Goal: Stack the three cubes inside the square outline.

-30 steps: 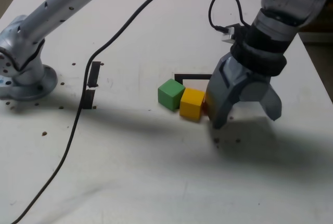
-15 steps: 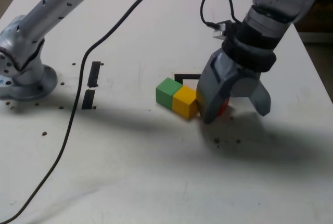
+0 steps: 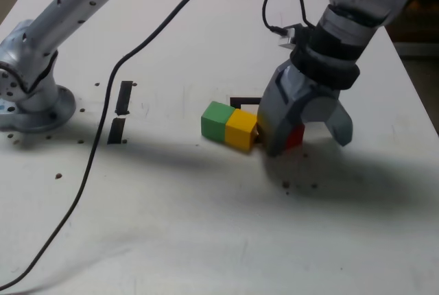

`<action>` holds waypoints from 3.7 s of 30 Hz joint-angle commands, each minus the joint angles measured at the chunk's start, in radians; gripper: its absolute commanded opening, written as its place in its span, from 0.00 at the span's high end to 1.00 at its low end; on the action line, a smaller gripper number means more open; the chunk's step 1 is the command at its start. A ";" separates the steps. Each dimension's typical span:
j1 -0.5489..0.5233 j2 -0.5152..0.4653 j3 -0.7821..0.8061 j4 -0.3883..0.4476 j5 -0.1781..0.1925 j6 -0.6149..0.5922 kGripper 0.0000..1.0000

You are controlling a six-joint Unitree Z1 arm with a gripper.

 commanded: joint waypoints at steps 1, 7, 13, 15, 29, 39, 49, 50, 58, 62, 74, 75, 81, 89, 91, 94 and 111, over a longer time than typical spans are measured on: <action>0.004 -0.016 0.004 0.008 0.007 0.003 0.00; 0.008 -0.019 0.012 0.007 0.014 0.007 0.00; 0.013 -0.018 0.025 0.004 0.006 0.010 0.02; 0.017 -0.018 0.032 0.004 0.001 0.014 0.04; 0.023 -0.023 0.064 0.001 -0.005 0.028 0.47; 0.018 -0.046 0.031 -0.017 0.043 0.068 0.81; 0.009 -0.156 0.072 0.002 0.143 0.075 0.85; 0.009 -0.174 0.087 0.003 0.156 0.076 0.85; -0.002 -0.202 0.150 -0.019 0.201 0.117 0.85; -0.021 -0.191 0.148 -0.045 0.207 0.125 0.85; -0.042 -0.156 0.204 -0.130 0.155 0.128 0.85; -0.042 -0.154 0.209 -0.138 0.150 0.130 0.85; -0.042 -0.148 0.232 -0.174 0.119 0.136 0.85; -0.041 -0.170 0.287 -0.188 0.105 0.135 0.85; -0.039 -0.181 0.309 -0.195 0.104 0.135 0.85; -0.035 -0.205 0.350 -0.205 0.102 0.132 0.85; -0.017 -0.369 0.466 -0.228 0.241 0.094 0.85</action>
